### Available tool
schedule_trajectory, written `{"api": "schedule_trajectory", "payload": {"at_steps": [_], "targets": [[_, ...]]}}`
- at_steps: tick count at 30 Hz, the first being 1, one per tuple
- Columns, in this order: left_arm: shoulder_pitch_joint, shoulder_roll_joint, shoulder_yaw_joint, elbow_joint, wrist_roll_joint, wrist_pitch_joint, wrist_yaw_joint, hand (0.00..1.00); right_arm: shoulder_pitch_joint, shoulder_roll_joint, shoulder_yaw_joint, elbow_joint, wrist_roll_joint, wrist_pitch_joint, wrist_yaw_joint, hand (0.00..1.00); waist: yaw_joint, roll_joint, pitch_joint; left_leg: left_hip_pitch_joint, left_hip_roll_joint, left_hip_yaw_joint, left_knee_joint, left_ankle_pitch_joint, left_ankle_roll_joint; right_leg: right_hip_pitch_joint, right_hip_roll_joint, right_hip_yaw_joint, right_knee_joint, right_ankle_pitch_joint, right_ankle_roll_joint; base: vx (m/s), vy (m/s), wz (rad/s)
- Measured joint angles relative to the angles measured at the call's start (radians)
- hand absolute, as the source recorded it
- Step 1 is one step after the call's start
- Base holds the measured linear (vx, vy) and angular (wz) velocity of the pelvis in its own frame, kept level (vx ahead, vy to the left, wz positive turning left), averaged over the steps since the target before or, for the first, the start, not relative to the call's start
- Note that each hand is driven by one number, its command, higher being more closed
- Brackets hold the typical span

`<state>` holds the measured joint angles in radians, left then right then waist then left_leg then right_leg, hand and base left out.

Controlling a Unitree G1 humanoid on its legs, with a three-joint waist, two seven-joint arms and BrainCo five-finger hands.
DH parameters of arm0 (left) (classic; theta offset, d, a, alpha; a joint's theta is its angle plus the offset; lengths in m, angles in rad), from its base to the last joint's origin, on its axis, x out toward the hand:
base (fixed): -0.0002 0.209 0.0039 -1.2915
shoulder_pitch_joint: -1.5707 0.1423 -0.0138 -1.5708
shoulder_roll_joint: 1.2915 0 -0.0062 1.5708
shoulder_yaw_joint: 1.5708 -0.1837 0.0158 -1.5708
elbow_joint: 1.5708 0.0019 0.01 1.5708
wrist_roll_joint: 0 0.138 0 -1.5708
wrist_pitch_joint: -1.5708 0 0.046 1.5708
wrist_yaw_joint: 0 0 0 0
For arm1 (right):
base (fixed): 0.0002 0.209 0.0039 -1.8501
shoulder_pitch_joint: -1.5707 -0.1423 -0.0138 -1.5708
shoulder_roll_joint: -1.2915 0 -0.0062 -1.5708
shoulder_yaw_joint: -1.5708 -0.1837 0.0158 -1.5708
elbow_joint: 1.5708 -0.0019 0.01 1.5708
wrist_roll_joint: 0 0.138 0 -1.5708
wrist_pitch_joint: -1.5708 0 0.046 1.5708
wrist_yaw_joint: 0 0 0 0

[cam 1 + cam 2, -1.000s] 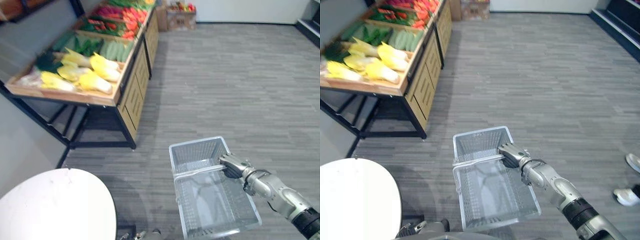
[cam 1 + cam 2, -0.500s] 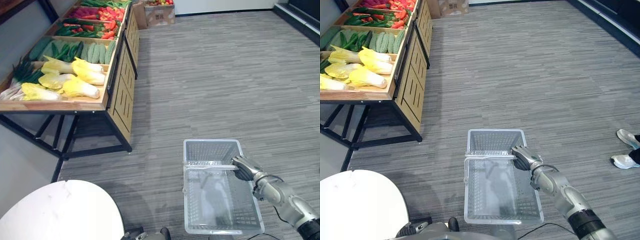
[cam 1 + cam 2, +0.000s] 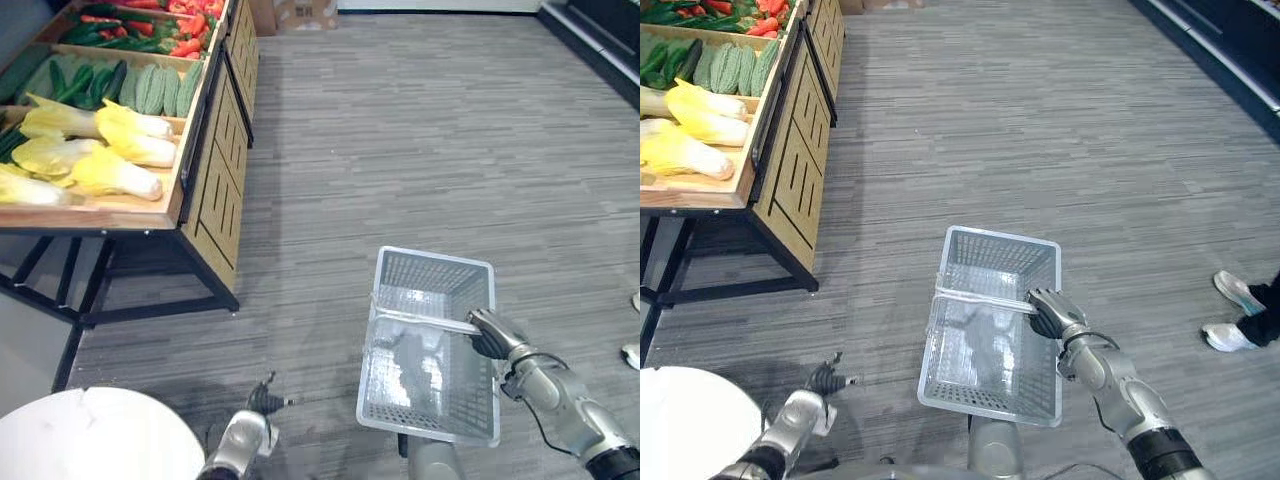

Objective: Pick vegetable in the basket

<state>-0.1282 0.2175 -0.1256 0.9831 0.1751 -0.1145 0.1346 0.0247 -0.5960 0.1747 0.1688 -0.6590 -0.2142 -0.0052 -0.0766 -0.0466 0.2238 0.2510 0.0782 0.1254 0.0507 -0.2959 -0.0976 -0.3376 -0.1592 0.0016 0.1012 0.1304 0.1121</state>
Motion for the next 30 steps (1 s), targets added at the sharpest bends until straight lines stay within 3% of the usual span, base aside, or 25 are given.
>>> {"api": "schedule_trajectory", "payload": {"at_steps": [1, 2, 4, 6, 7, 9, 10, 11, 12, 14, 15, 16, 19, 20, 21, 22, 24, 26, 29, 30], "targets": [[-0.002, -0.011, -0.01, -0.002, 0.0, -0.004, 0.004, 0.0, 0.003, -0.001, -0.015, 0.0, 0.0, 0.002, -0.002, 1.0, 0.0, 0.03, -0.01, 0.005, 0.024, -0.008, 0.006, -0.01, -0.006, -0.012, 0.015, -0.018, 0.045, 0.02, 0.004, 0.7, -0.382, 0.38], [-0.002, -0.03, -0.023, -0.005, 0.0, -0.009, 0.007, 0.0, 0.002, -0.003, -0.043, 0.001, -0.001, 0.01, -0.001, 1.0, 0.004, 0.079, -0.028, -0.011, 0.074, -0.039, 0.052, -0.007, -0.007, -0.039, 0.054, -0.044, 0.113, -0.015, -0.015, 0.46, -0.254, 0.05], [-0.005, -0.038, -0.024, -0.01, -0.003, -0.014, 0.01, 0.0, -0.003, -0.001, -0.05, 0.001, -0.001, 0.02, -0.001, 1.0, 0.011, 0.095, -0.032, -0.071, 0.115, -0.092, 0.184, 0.043, -0.013, -0.035, 0.09, -0.062, 0.157, -0.061, -0.052, 0.59, -0.365, -0.06], [0.009, -0.044, -0.024, -0.005, -0.005, -0.013, 0.008, 0.0, 0.015, -0.001, -0.052, 0.0, -0.001, 0.027, -0.001, 1.0, 0.008, 0.094, -0.031, -0.133, 0.141, -0.144, 0.365, 0.159, -0.019, 0.027, 0.113, -0.103, 0.172, -0.13, -0.083, 0.66, -0.355, 0.13], [0.024, -0.051, -0.022, -0.001, -0.005, -0.012, 0.007, 0.0, 0.034, -0.002, -0.053, 0.0, -0.001, 0.03, -0.001, 1.0, 0.007, 0.093, -0.031, -0.171, 0.149, -0.172, 0.49, 0.274, -0.043, 0.083, 0.123, -0.12, 0.17, -0.165, -0.099, 0.57, -0.264, 0.12], [0.054, -0.062, -0.013, 0.016, -0.004, -0.013, 0.002, 0.0, 0.058, -0.003, -0.053, 0.0, -0.001, 0.035, -0.003, 1.0, 0.028, 0.087, -0.027, -0.242, 0.166, -0.16, 0.695, 0.457, -0.048, 0.187, 0.133, -0.122, 0.13, -0.2, -0.122, 0.47, -0.185, -0.01], [0.065, -0.063, -0.009, 0.024, -0.004, -0.014, 0.0, 0.0, 0.061, -0.004, -0.054, 0.002, -0.001, 0.038, -0.003, 1.0, 0.034, 0.078, -0.021, -0.286, 0.182, -0.145, 0.797, 0.418, -0.027, 0.224, 0.142, -0.118, 0.106, -0.206, -0.129, 0.47, -0.174, -0.18], [0.085, -0.063, 0.017, 0.045, 0.002, -0.013, -0.003, 0.0, 0.061, -0.001, -0.054, 0.002, -0.001, 0.041, -0.007, 1.0, 0.055, 0.084, -0.023, -0.357, 0.192, -0.103, 0.945, 0.325, 0.005, 0.293, 0.154, -0.101, 0.065, -0.214, -0.141, 0.42, -0.153, -0.27], [0.107, -0.062, 0.048, 0.064, 0.004, -0.01, -0.002, 0.0, 0.062, 0.003, -0.054, 0.002, -0.001, 0.042, -0.011, 1.0, 0.075, 0.064, -0.01, -0.418, 0.19, -0.066, 1.015, 0.249, 0.044, 0.354, 0.155, -0.093, 0.029, -0.22, -0.151, 0.4, -0.132, -0.29], [0.132, -0.048, 0.099, 0.076, 0.003, -0.008, -0.001, 0.0, 0.063, 0.004, -0.057, 0.001, 0.0, 0.041, -0.021, 1.0, 0.109, 0.064, -0.007, -0.506, 0.177, 0.009, 1.002, 0.185, 0.069, 0.417, 0.147, -0.078, 0.004, -0.24, -0.15, 0.37, -0.042, -0.27], [0.147, -0.048, 0.112, 0.095, 0.0, -0.008, 0.0, 0.0, 0.062, 0.004, -0.057, 0.001, 0.0, 0.04, -0.026, 1.0, 0.124, 0.054, -0.001, -0.553, 0.156, 0.057, 0.936, 0.163, 0.078, 0.446, 0.13, -0.073, 0.003, -0.267, -0.131, 0.32, 0.006, -0.22], [0.161, -0.054, 0.126, 0.094, 0.001, -0.007, -0.001, 0.0, 0.063, 0.004, -0.057, 0.001, 0.0, 0.04, -0.03, 1.0, 0.125, 0.055, -0.001, -0.574, 0.143, 0.079, 0.882, 0.155, 0.076, 0.458, 0.12, -0.074, 0.003, -0.281, -0.121, 0.4, 0.086, -0.09], [0.211, -0.062, 0.13, 0.115, 0.05, -0.006, -0.006, 0.0, 0.075, 0.002, -0.059, 0.004, 0.0, 0.037, -0.036, 1.0, 0.121, 0.081, -0.011, -0.578, 0.08, 0.183, 0.419, 0.2, 0.063, 0.507, 0.088, -0.081, -0.009, -0.337, -0.075, 0.4, 0.172, 0.03], [0.239, -0.07, 0.131, 0.127, 0.076, -0.006, -0.012, 0.0, 0.09, 0.0, -0.061, 0.004, 0.0, 0.036, -0.038, 1.0, 0.121, 0.115, -0.023, -0.556, 0.071, 0.205, 0.205, 0.28, 0.049, 0.539, 0.102, -0.086, -0.028, -0.36, -0.058, 0.37, 0.178, 0.05], [0.257, -0.073, 0.134, 0.136, 0.085, -0.006, -0.014, 0.0, 0.096, 0.007, -0.06, 0.009, 0.0, 0.036, -0.038, 1.0, 0.125, 0.131, -0.028, -0.541, 0.067, 0.202, 0.134, 0.396, 0.11, 0.564, 0.111, -0.084, -0.038, -0.379, -0.049, 0.55, 0.268, 0.24], [0.253, -0.069, 0.147, 0.151, 0.085, 0.003, -0.02, 0.0, 0.098, 0.026, -0.051, 0.019, 0.0, 0.036, -0.038, 1.0, 0.128, 0.11, -0.039, -0.546, 0.024, 0.207, 0.136, 0.368, 0.135, 0.571, 0.087, -0.083, -0.049, -0.385, -0.058, 0.36, 0.179, 0.29], [0.244, -0.069, 0.162, 0.149, 0.094, 0.002, -0.026, 0.0, 0.083, 0.016, -0.049, 0.027, 0.0, 0.032, -0.038, 1.0, 0.138, 0.098, -0.034, -0.589, 0.006, 0.198, 0.201, 0.318, 0.155, 0.569, 0.069, -0.073, -0.063, -0.361, -0.051, 0.36, 0.205, 0.3], [0.246, -0.07, 0.173, 0.165, 0.116, 0.009, -0.033, 0.0, 0.036, 0.016, -0.026, 0.076, 0.0, 0.034, -0.035, 1.0, 0.17, 0.097, -0.034, -0.584, 0.004, 0.211, 0.264, 0.268, 0.192, 0.588, 0.056, -0.045, -0.055, -0.313, -0.042, 0.43, 0.243, 0.07], [0.272, -0.07, 0.168, 0.17, 0.116, 0.016, -0.032, 0.0, 0.008, 0.026, 0.002, 0.083, -0.001, 0.032, -0.031, 1.0, 0.168, 0.08, -0.04, -0.497, -0.038, 0.222, 0.188, 0.23, 0.192, 0.531, 0.036, -0.003, 0.159, -0.286, -0.03, 0.32, 0.195, 0.16], [0.28, -0.067, 0.16, 0.17, 0.115, 0.02, -0.032, 0.0, 0.01, 0.042, 0.002, 0.083, -0.001, 0.032, -0.031, 1.0, 0.167, 0.063, -0.049, -0.452, -0.066, 0.217, 0.128, 0.23, 0.191, 0.455, 0.021, 0.013, 0.341, -0.271, 0.004, 0.21, 0.124, 0.16]]}}
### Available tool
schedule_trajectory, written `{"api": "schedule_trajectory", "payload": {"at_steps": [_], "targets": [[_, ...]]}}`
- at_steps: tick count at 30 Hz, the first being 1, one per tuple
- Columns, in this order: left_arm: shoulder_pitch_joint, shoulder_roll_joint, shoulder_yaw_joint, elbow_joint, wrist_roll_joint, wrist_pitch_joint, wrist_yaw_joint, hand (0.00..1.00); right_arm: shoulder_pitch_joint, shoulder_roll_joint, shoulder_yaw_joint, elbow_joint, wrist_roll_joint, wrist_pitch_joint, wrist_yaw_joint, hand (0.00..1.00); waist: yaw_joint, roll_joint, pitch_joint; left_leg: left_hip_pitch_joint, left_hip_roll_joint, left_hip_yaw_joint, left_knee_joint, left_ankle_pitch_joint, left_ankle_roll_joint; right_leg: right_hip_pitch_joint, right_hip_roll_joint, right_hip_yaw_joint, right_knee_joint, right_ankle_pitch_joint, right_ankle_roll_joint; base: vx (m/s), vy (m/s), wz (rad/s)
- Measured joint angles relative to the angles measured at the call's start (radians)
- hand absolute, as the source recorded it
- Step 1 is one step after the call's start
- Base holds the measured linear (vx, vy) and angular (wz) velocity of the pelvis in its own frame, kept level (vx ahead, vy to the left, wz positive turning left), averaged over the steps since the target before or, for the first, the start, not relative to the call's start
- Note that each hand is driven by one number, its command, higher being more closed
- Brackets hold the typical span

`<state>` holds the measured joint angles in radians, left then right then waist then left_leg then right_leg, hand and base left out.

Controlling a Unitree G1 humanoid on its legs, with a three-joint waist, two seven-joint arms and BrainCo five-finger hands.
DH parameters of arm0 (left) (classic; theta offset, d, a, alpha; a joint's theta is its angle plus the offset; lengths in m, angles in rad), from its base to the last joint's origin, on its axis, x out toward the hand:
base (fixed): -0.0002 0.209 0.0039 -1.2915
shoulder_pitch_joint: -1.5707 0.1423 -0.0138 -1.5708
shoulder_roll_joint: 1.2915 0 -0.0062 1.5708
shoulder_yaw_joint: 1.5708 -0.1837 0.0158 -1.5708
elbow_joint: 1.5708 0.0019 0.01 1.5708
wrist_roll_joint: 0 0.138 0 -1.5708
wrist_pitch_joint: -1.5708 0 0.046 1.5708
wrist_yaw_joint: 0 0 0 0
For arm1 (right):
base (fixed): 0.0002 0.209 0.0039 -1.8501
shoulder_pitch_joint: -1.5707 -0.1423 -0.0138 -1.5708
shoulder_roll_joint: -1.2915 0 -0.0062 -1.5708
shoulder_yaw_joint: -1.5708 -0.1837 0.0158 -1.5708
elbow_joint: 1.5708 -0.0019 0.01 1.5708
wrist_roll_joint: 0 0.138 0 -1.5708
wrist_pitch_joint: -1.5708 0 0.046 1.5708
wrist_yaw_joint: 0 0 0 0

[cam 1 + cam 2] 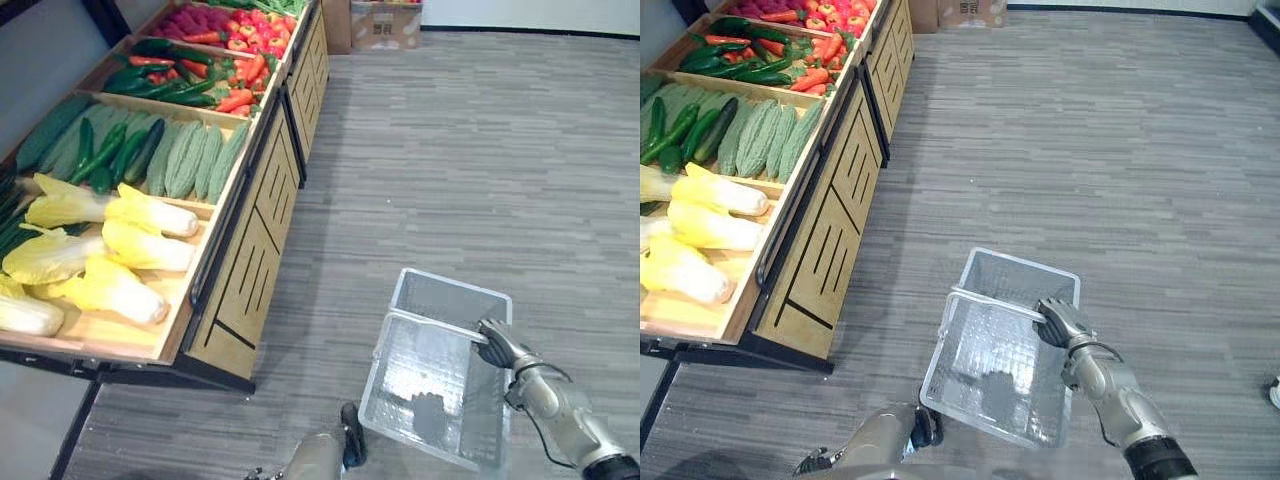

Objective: Pick vegetable in the basket

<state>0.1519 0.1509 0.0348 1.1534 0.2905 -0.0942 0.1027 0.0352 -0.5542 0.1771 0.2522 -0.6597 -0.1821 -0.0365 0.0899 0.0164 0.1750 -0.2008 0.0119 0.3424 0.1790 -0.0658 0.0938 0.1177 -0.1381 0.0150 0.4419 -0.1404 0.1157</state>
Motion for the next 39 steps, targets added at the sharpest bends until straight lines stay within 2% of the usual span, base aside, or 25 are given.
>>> {"api": "schedule_trajectory", "payload": {"at_steps": [1, 2, 3, 4, 5, 7, 8, 9, 10, 12, 14, 16, 18, 19, 20, 21, 22, 26, 28, 30, 32, 33, 34, 36, 39], "targets": [[0.004, 0.005, -0.004, 0.0, 0.0, 0.002, 0.0, 0.0, 0.001, 0.01, 0.0, 0.0, 0.0, 0.0, 0.0, 1.0, -0.001, -0.008, -0.002, 0.025, -0.013, 0.001, -0.025, 0.0, 0.0, -0.042, -0.007, 0.012, 0.098, 0.029, 0.062, 0.29, 0.15, 0.23], [0.008, 0.024, -0.032, -0.002, 0.0, 0.009, -0.001, 0.0, 0.005, 0.033, 0.001, 0.0, -0.002, 0.001, 0.0, 1.0, -0.006, -0.025, -0.002, 0.085, -0.039, -0.014, -0.071, -0.005, 0.005, -0.121, -0.008, 0.062, 0.291, 0.135, 0.18, 0.4, 0.139, 0.45], [0.004, 0.048, -0.061, -0.003, 0.0, 0.011, -0.001, 0.0, 0.019, 0.053, 0.003, 0.0, -0.007, 0.002, 0.0, 1.0, -0.015, -0.044, -0.006, 0.132, -0.062, -0.046, -0.091, -0.012, 0.007, -0.186, 0.0, 0.083, 0.464, 0.204, 0.182, 0.43, 0.12, 0.59], [-0.002, 0.052, -0.074, -0.003, -0.001, 0.012, -0.001, 0.0, 0.028, 0.058, 0.003, 0.0, -0.008, 0.002, 0.0, 1.0, -0.021, -0.052, -0.008, 0.156, -0.071, -0.061, -0.091, -0.022, 0.011, -0.217, 0.0, 0.082, 0.547, 0.203, 0.181, 0.37, 0.062, 0.73], [-0.016, 0.062, -0.088, -0.013, -0.002, 0.012, 0.001, 0.0, 0.037, 0.063, 0.003, 0.0, -0.008, 0.003, 0.0, 1.0, -0.029, -0.052, -0.007, 0.204, -0.081, -0.089, -0.09, -0.039, 0.03, -0.268, 0.004, 0.064, 0.665, 0.191, 0.168, 0.39, 0.002, 0.67], [-0.038, 0.069, -0.111, -0.03, -0.006, 0.014, 0.003, 0.0, 0.033, 0.059, -0.005, -0.001, -0.019, 0.003, -0.001, 1.0, -0.046, -0.043, -0.006, 0.269, -0.088, -0.143, -0.093, -0.074, 0.049, -0.337, 0.002, 0.018, 0.732, 0.129, 0.062, 0.42, -0.026, 0.76], [-0.052, 0.071, -0.121, -0.051, -0.011, 0.013, 0.004, 0.0, 0.027, 0.06, -0.014, -0.001, -0.019, 0.007, -0.003, 1.0, -0.059, -0.037, -0.006, 0.306, -0.088, -0.187, -0.1, -0.082, 0.054, -0.379, -0.005, -0.023, 0.707, 0.07, -0.03, 0.37, -0.068, 1.1], [-0.082, 0.069, -0.133, -0.068, -0.014, 0.01, 0.009, 0.0, 0.027, 0.059, -0.02, 0.0, -0.019, 0.011, -0.005, 1.0, -0.066, -0.035, -0.008, 0.343, -0.088, -0.234, -0.113, -0.086, 0.053, -0.414, -0.004, -0.045, 0.636, 0.031, -0.074, 0.37, -0.084, 1.17], [-0.091, 0.069, -0.14, -0.078, -0.014, 0.01, 0.011, 0.0, 0.027, 0.059, -0.023, 0.002, -0.018, 0.012, -0.005, 1.0, -0.071, -0.037, -0.008, 0.356, -0.086, -0.258, -0.114, -0.088, 0.047, -0.426, -0.004, -0.05, 0.577, 0.019, -0.081, 0.37, -0.118, 1.25], [-0.12, 0.064, -0.144, -0.121, -0.046, 0.008, 0.021, 0.0, 0.026, 0.064, -0.02, 0.047, -0.016, 0.01, -0.004, 1.0, -0.084, -0.033, -0.008, 0.384, -0.059, -0.341, -0.102, -0.109, 0.026, -0.429, 0.016, -0.038, 0.25, 0.017, -0.081, 0.35, -0.152, 1.29], [-0.145, 0.061, -0.145, -0.157, -0.052, 0.004, 0.032, 0.0, 0.023, 0.064, -0.028, 0.116, -0.006, 0.006, -0.005, 1.0, -0.084, -0.035, -0.008, 0.38, -0.028, -0.423, -0.059, -0.157, -0.007, -0.428, 0.035, 0.055, -0.068, 0.052, -0.039, 0.41, -0.247, 1.12], [-0.149, 0.049, -0.145, -0.159, -0.052, -0.007, 0.033, 0.0, 0.023, 0.067, -0.061, 0.192, -0.006, 0.007, -0.005, 1.0, -0.067, -0.049, -0.013, 0.382, -0.015, -0.493, -0.014, -0.214, -0.04, -0.421, 0.016, 0.129, -0.269, 0.081, 0.007, 0.48, -0.358, 0.97], [-0.126, 0.05, -0.142, -0.156, -0.052, -0.011, 0.032, 0.0, 0.029, 0.069, -0.113, 0.279, -0.006, 0.009, -0.004, 1.0, -0.063, -0.071, -0.023, 0.391, -0.016, -0.576, 0.023, -0.279, -0.073, -0.39, -0.019, 0.173, -0.309, 0.09, 0.027, 0.49, -0.418, 1.24], [-0.117, 0.044, -0.137, -0.15, -0.052, -0.011, 0.032, 0.0, 0.027, 0.069, -0.14, 0.321, -0.006, 0.01, -0.003, 1.0, -0.066, -0.066, -0.023, 0.399, -0.003, -0.6, 0.034, -0.298, -0.086, -0.386, -0.012, 0.177, -0.284, 0.151, 0.075, 0.49, -0.471, 1.57], [-0.108, 0.02, -0.136, -0.126, -0.052, -0.013, 0.03, 0.0, 0.025, 0.07, -0.213, 0.406, -0.006, 0.034, -0.003, 1.0, -0.065, -0.042, -0.026, 0.388, 0.025, -0.651, 0.07, -0.305, -0.101, -0.378, 0.014, 0.151, -0.213, 0.16, 0.072, 0.47, -0.447, 1.42], [-0.089, -0.004, -0.118, -0.111, -0.052, -0.015, 0.03, 0.0, 0.021, 0.064, -0.274, 0.486, -0.005, 0.052, -0.003, 1.0, -0.059, -0.01, -0.042, 0.379, 0.055, -0.672, 0.103, -0.286, -0.122, -0.378, 0.026, 0.093, -0.153, 0.11, 0.043, 0.44, -0.421, 1.34], [-0.075, -0.012, -0.098, -0.106, -0.052, -0.016, 0.031, 0.0, 0.013, 0.06, -0.295, 0.524, -0.003, 0.058, -0.003, 1.0, -0.056, 0.001, -0.046, 0.375, 0.071, -0.686, 0.116, -0.274, -0.126, -0.374, 0.03, 0.068, -0.122, 0.101, 0.038, 0.4, -0.386, 1.01], [-0.032, -0.027, 0.007, -0.037, -0.053, -0.001, 0.032, 0.0, 0.006, 0.06, -0.349, 0.674, 0.013, 0.094, -0.003, 1.0, -0.06, 0.011, -0.051, 0.285, 0.108, -0.757, 0.218, -0.13, -0.165, -0.3, 0.025, -0.098, -0.103, 0.041, -0.017, 0.33, -0.382, 1.11], [-0.026, -0.03, 0.024, -0.038, -0.055, 0.002, 0.031, 0.0, 0.02, 0.06, -0.377, 0.708, 0.036, 0.108, -0.003, 1.0, -0.061, 0.004, -0.048, 0.255, 0.118, -0.733, 0.229, -0.056, -0.195, -0.253, 0.009, -0.162, -0.134, 0.037, -0.024, 0.21, -0.269, 0.96], [-0.025, -0.03, 0.044, -0.038, -0.055, 0.005, 0.03, 0.0, 0.039, 0.061, -0.422, 0.727, 0.052, 0.115, -0.004, 1.0, -0.064, 0.001, -0.047, 0.243, 0.141, -0.605, 0.225, 0.027, -0.224, -0.174, -0.015, -0.227, -0.184, 0.038, -0.025, 0.15, -0.169, 1.08], [-0.025, -0.032, 0.051, -0.037, -0.054, 0.009, 0.028, 0.0, 0.046, 0.066, -0.467, 0.748, 0.078, 0.114, -0.006, 1.0, -0.069, -0.001, -0.045, 0.232, 0.184, -0.422, 0.225, 0.025, -0.217, -0.116, -0.04, -0.292, -0.221, 0.037, -0.027, 0.11, -0.125, 1.09], [-0.025, -0.032, 0.057, -0.038, -0.053, 0.009, 0.027, 0.0, 0.047, 0.077, -0.492, 0.75, 0.099, 0.115, -0.009, 1.0, -0.084, 0.0, -0.045, 0.21, 0.205, -0.295, 0.216, -0.005, -0.215, -0.093, -0.052, -0.339, -0.24, 0.037, -0.027, 0.04, 0.0, 1.22], [-0.028, -0.033, 0.071, -0.038, -0.052, 0.011, 0.026, 0.0, 0.046, 0.095, -0.519, 0.752, 0.122, 0.115, -0.012, 1.0, -0.103, 0.001, -0.045, 0.185, 0.212, -0.191, 0.167, 0.011, -0.207, -0.085, -0.06, -0.382, -0.247, 0.037, -0.027, 0.02, 0.021, 1.23], [-0.03, -0.029, 0.083, -0.038, -0.049, 0.018, 0.027, 0.0, 0.044, 0.13, -0.546, 0.777, 0.152, 0.111, -0.018, 1.0, -0.115, -0.009, -0.048, 0.185, 0.204, -0.084, 0.081, 0.018, -0.205, -0.077, -0.067, -0.427, -0.272, 0.044, -0.015, -0.03, 0.145, 1.22], [-0.029, -0.032, 0.091, -0.037, -0.042, 0.019, 0.028, 0.0, 0.024, 0.152, -0.607, 0.821, 0.169, 0.108, -0.032, 1.0, -0.112, 0.001, -0.048, 0.194, 0.171, -0.053, -0.073, 0.021, -0.205, -0.081, -0.069, -0.478, -0.326, 0.074, 0.01, -0.06, 0.186, 0.82]]}}
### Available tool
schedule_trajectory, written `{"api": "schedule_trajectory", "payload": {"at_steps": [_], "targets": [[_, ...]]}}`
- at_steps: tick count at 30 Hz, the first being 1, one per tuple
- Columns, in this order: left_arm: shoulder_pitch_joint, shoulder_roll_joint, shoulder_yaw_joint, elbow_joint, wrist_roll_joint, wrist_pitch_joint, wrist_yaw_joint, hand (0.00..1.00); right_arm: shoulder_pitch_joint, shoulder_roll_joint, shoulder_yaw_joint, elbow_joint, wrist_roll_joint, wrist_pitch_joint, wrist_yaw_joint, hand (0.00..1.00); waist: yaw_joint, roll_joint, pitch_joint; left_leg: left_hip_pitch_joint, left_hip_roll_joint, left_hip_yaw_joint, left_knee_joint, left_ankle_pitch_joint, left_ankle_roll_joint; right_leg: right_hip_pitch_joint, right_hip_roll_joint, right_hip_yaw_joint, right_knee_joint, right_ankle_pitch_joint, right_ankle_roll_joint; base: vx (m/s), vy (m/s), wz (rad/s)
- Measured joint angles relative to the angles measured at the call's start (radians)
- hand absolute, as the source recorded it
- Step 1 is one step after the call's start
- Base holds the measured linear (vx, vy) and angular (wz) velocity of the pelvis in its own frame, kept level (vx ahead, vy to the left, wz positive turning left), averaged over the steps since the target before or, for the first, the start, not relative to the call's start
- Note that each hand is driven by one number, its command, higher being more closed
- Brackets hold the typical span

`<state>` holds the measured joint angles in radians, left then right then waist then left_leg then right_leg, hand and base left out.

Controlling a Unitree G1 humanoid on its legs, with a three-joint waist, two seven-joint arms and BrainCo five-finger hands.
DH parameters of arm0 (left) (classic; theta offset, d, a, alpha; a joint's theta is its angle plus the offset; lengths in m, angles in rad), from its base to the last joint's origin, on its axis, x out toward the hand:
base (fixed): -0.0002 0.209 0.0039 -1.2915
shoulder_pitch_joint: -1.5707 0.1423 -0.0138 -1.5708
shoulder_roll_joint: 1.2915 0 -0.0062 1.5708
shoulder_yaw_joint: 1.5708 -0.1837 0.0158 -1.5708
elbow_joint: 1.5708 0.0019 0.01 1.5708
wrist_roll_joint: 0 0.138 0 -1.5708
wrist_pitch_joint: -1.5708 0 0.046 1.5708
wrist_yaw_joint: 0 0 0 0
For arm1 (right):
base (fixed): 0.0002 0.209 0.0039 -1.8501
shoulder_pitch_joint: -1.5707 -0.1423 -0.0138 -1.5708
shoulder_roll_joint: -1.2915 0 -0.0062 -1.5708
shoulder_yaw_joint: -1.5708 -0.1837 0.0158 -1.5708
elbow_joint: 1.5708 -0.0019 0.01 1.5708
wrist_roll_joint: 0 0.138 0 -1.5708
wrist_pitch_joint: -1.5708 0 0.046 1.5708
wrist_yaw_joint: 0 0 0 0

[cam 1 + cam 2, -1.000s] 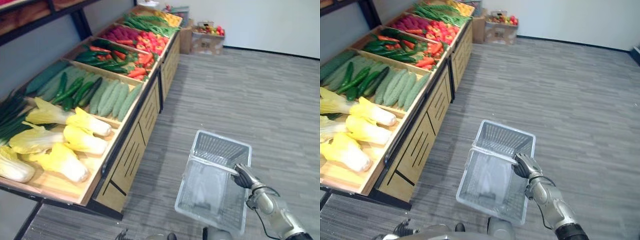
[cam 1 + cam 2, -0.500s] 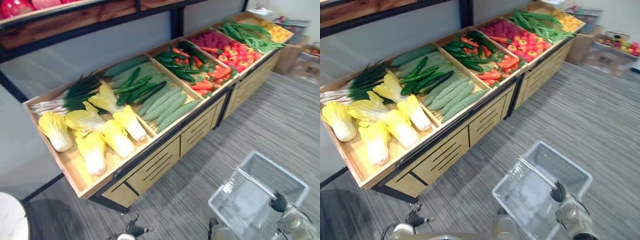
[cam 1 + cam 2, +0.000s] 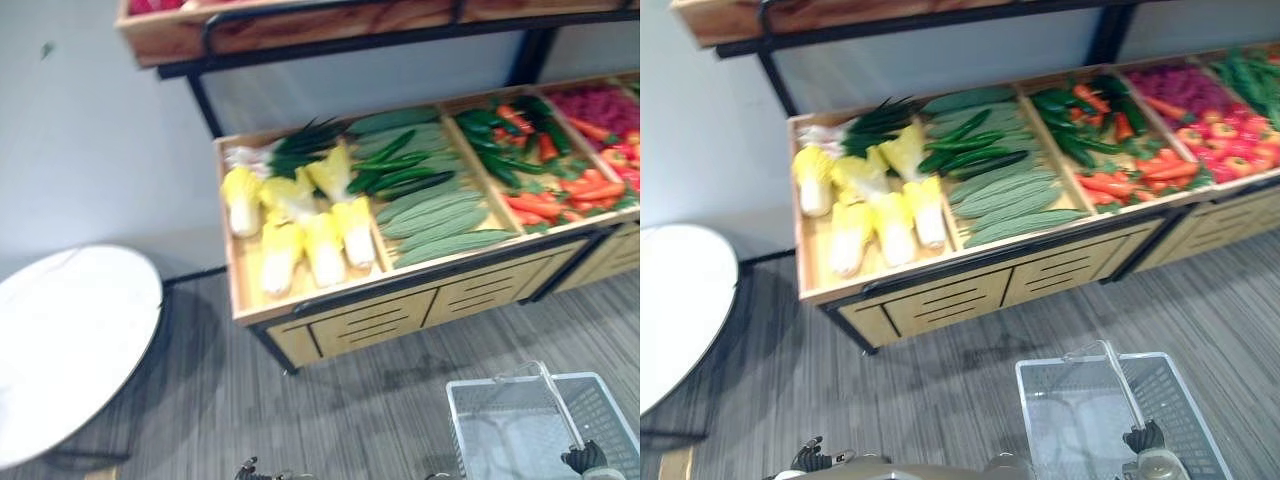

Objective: Pick vegetable in the basket

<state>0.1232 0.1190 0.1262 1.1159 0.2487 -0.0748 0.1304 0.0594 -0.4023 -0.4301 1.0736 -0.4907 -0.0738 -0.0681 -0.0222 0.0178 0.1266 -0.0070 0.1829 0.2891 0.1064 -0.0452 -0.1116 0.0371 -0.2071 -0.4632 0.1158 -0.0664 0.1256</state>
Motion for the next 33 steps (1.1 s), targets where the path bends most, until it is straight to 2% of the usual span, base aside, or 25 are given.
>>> {"api": "schedule_trajectory", "payload": {"at_steps": [6, 8, 11, 14, 16, 20, 24, 27, 30, 33], "targets": [[0.004, 0.003, 0.035, 0.012, 0.01, 0.001, 0.0, 0.0, -0.026, 0.046, -0.037, 0.042, 0.001, 0.005, -0.01, 1.0, 0.008, -0.008, 0.0, 0.018, -0.043, 0.01, -0.099, 0.038, 0.024, 0.005, -0.003, 0.042, -0.078, 0.065, 0.006, -0.1, 0.115, 0.09], [0.004, 0.004, 0.039, 0.029, 0.01, 0.001, 0.0, 0.0, -0.02, 0.056, -0.044, 0.042, 0.002, 0.01, -0.012, 1.0, 0.002, -0.014, 0.006, 0.037, -0.052, 0.01, -0.137, 0.059, 0.024, -0.001, -0.001, 0.052, -0.076, 0.064, 0.006, -0.14, 0.034, -0.16], [0.003, 0.007, 0.038, 0.036, 0.038, 0.002, -0.001, 0.0, -0.019, 0.07, -0.045, 0.041, 0.021, 0.02, -0.012, 1.0, 0.0, -0.01, 0.008, 0.069, -0.058, 0.054, -0.198, 0.079, 0.02, -0.058, -0.012, 0.091, -0.005, 0.032, 0.002, -0.11, 0.019, -0.32], [0.0, 0.028, 0.038, 0.036, 0.038, 0.002, -0.001, 0.0, -0.015, 0.082, -0.044, 0.042, 0.021, 0.025, -0.011, 1.0, -0.002, -0.028, 0.021, 0.088, -0.067, 0.082, -0.206, 0.078, 0.021, -0.089, -0.028, 0.134, 0.057, 0.011, 0.008, -0.06, 0.01, -0.32], [-0.006, 0.055, 0.04, 0.035, 0.036, 0.002, 0.0, 0.0, -0.011, 0.095, -0.04, 0.043, 0.021, 0.039, -0.01, 1.0, -0.006, -0.044, 0.031, 0.095, -0.069, 0.089, -0.208, 0.079, 0.016, -0.087, -0.027, 0.147, 0.055, 0.011, 0.008, -0.03, 0.01, -0.18], [-0.049, 0.081, 0.061, -0.002, 0.029, -0.001, 0.013, 0.0, -0.008, 0.108, -0.04, 0.065, 0.038, 0.042, -0.012, 1.0, -0.005, -0.053, 0.032, 0.081, -0.076, 0.085, -0.209, 0.083, 0.022, -0.085, -0.02, 0.17, 0.007, 0.034, 0.031, 0.04, 0.022, 0.02], [-0.078, 0.088, 0.078, -0.179, 0.029, -0.004, 0.063, 0.0, 0.01, 0.132, -0.056, 0.082, 0.062, 0.045, -0.018, 1.0, -0.001, -0.06, 0.034, 0.056, -0.088, 0.039, -0.208, 0.088, 0.029, -0.053, -0.01, 0.172, -0.048, 0.059, 0.027, 0.11, 0.023, 0.35], [-0.066, 0.076, 0.119, -0.443, 0.005, -0.017, 0.138, 0.0, 0.023, 0.156, -0.063, 0.081, 0.068, 0.042, -0.027, 1.0, 0.006, -0.065, 0.029, 0.042, -0.083, 0.014, -0.203, 0.089, 0.029, -0.032, 0.007, 0.147, -0.091, 0.069, 0.023, 0.1, -0.016, 0.21], [-0.041, 0.046, 0.127, -0.692, -0.01, -0.05, 0.193, 0.0, 0.022, 0.158, -0.063, 0.076, 0.068, 0.038, -0.036, 1.0, 0.006, -0.057, 0.026, 0.04, -0.073, 0.003, -0.203, 0.089, 0.029, -0.027, 0.02, 0.144, -0.096, 0.064, 0.013, 0.09, -0.046, 0.06], [-0.066, 0.023, 0.124, -0.834, -0.006, -0.058, 0.237, 0.0, 0.019, 0.158, -0.062, 0.066, 0.068, 0.028, -0.039, 1.0, 0.003, -0.048, 0.027, 0.041, -0.06, 0.004, -0.203, 0.089, 0.029, -0.027, 0.034, 0.146, -0.096, 0.058, 0.003, 0.05, -0.043, -0.02]]}}
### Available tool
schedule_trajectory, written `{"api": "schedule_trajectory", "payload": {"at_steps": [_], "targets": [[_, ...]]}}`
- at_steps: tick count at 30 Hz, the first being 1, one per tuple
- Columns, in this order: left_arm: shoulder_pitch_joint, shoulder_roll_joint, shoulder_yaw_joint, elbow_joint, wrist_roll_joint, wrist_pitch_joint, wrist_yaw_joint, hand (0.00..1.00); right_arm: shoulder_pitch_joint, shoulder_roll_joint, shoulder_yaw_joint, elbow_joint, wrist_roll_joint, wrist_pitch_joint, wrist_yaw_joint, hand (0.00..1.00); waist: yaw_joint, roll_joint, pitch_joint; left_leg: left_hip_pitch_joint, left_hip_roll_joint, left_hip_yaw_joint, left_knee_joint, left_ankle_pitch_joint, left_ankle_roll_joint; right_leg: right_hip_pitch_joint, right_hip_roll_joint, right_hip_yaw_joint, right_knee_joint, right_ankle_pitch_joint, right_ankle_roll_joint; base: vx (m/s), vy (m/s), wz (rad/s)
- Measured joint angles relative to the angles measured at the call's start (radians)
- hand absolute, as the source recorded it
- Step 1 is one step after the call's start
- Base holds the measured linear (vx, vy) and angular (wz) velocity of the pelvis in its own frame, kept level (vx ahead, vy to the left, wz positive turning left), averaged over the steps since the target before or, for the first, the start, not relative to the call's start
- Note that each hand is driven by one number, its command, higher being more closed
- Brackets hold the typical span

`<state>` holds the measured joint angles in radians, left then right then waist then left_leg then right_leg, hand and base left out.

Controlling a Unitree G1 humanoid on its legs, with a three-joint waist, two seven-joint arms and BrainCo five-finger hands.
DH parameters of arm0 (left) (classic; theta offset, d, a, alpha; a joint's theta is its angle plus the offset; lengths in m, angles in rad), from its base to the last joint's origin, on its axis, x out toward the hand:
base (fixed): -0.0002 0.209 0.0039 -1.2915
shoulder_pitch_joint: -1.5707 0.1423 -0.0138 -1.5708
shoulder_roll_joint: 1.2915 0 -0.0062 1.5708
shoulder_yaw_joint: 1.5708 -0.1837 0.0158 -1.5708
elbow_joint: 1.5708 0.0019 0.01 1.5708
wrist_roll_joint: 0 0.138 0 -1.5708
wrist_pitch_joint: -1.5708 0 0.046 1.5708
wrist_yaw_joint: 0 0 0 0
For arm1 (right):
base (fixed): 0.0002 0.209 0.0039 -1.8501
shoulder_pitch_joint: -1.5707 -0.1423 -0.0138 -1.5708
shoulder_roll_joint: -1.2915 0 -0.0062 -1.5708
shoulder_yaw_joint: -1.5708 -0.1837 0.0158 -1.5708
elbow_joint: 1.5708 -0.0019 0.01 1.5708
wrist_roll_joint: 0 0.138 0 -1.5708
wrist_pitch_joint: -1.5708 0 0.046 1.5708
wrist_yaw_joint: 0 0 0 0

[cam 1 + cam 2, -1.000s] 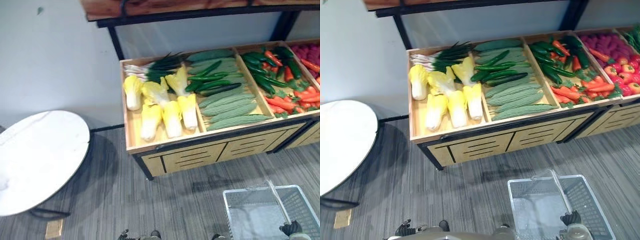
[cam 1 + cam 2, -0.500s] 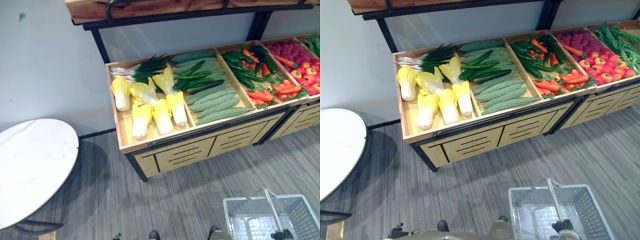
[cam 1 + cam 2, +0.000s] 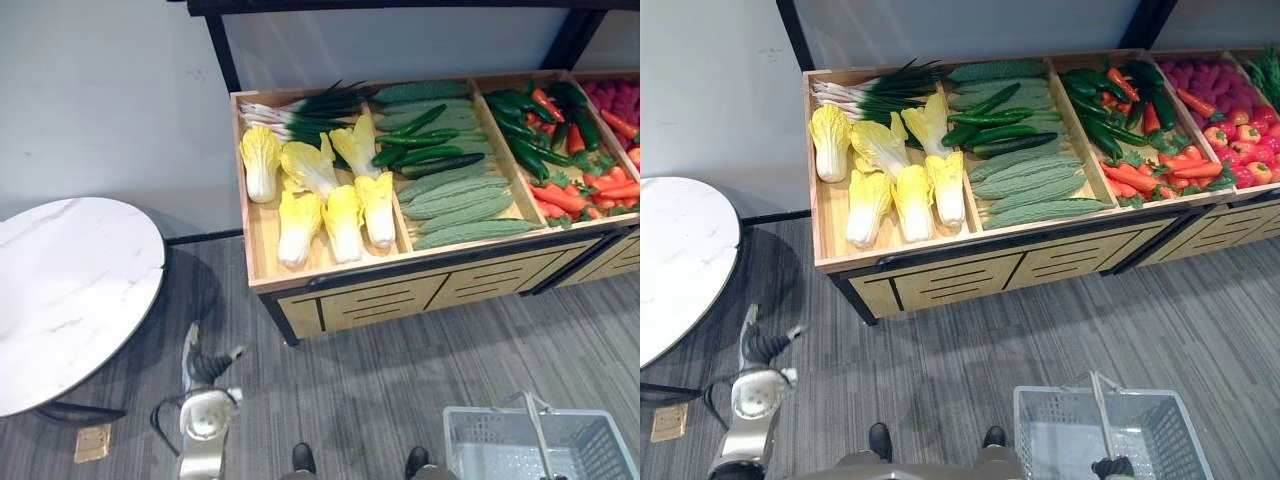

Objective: Pick vegetable in the basket

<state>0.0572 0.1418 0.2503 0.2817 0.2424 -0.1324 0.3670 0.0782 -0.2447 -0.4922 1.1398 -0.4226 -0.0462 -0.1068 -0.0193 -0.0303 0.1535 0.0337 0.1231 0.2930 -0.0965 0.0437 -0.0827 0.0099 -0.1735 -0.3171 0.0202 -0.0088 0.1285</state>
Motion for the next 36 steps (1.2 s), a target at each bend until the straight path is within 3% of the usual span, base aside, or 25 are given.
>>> {"api": "schedule_trajectory", "payload": {"at_steps": [3, 8, 12, 15, 18, 25, 36], "targets": [[-0.044, -0.004, -0.01, -0.113, 0.018, -0.006, 0.053, 0.0, -0.001, -0.001, 0.01, -0.015, -0.001, -0.011, -0.003, 1.0, -0.005, 0.001, 0.0, 0.006, 0.011, 0.015, 0.0, -0.001, -0.001, -0.005, 0.012, 0.02, 0.0, -0.001, -0.008, 0.02, -0.035, -0.15], [-0.16, 0.004, -0.001, -0.114, 0.047, -0.012, 0.141, 0.0, -0.016, -0.015, 0.077, -0.038, -0.011, -0.021, -0.013, 1.0, -0.013, 0.007, 0.001, 0.022, 0.017, 0.081, 0.0, -0.005, -0.006, -0.035, 0.023, 0.092, -0.001, 0.014, -0.024, -0.04, -0.01, -0.42], [-0.254, 0.064, 0.01, -0.036, 0.048, -0.009, 0.192, 0.0, -0.022, -0.016, 0.133, -0.075, -0.014, -0.027, -0.016, 1.0, -0.038, 0.008, 0.002, 0.023, 0.025, 0.123, 0.0, -0.007, -0.01, -0.066, 0.035, 0.14, -0.004, 0.033, -0.028, -0.06, -0.014, -0.35], [-0.329, 0.076, 0.024, 0.056, 0.048, 0.008, 0.22, 0.0, -0.033, -0.023, 0.157, -0.079, -0.021, -0.028, -0.017, 1.0, -0.039, 0.009, 0.005, 0.016, 0.029, 0.157, 0.0, -0.008, -0.01, -0.096, 0.043, 0.173, -0.006, 0.049, -0.029, -0.05, -0.014, -0.36], [-0.385, 0.109, 0.026, 0.148, 0.047, 0.027, 0.232, 0.0, -0.049, -0.026, 0.18, -0.104, -0.042, -0.027, -0.018, 1.0, -0.059, 0.012, 0.015, 0.001, 0.03, 0.175, 0.0, -0.006, -0.013, -0.122, 0.047, 0.194, -0.013, 0.061, -0.029, -0.05, -0.023, -0.28], [-0.531, 0.172, 0.033, 0.312, 0.034, 0.061, 0.259, 0.0, -0.096, -0.033, 0.237, -0.126, -0.048, -0.029, -0.035, 1.0, -0.064, 0.002, 0.072, -0.033, 0.033, 0.23, 0.0, -0.004, -0.014, -0.191, 0.062, 0.259, -0.019, 0.095, -0.031, -0.01, -0.022, -0.24], [-0.708, 0.184, 0.031, 0.369, 0.034, 0.1, 0.286, 0.0, -0.16, -0.032, 0.311, -0.153, -0.047, -0.053, -0.061, 1.0, -0.065, -0.042, 0.146, -0.084, 0.03, 0.251, 0.001, -0.004, -0.014, -0.257, 0.065, 0.322, -0.021, 0.116, -0.027, 0.0, -0.011, -0.07]]}}
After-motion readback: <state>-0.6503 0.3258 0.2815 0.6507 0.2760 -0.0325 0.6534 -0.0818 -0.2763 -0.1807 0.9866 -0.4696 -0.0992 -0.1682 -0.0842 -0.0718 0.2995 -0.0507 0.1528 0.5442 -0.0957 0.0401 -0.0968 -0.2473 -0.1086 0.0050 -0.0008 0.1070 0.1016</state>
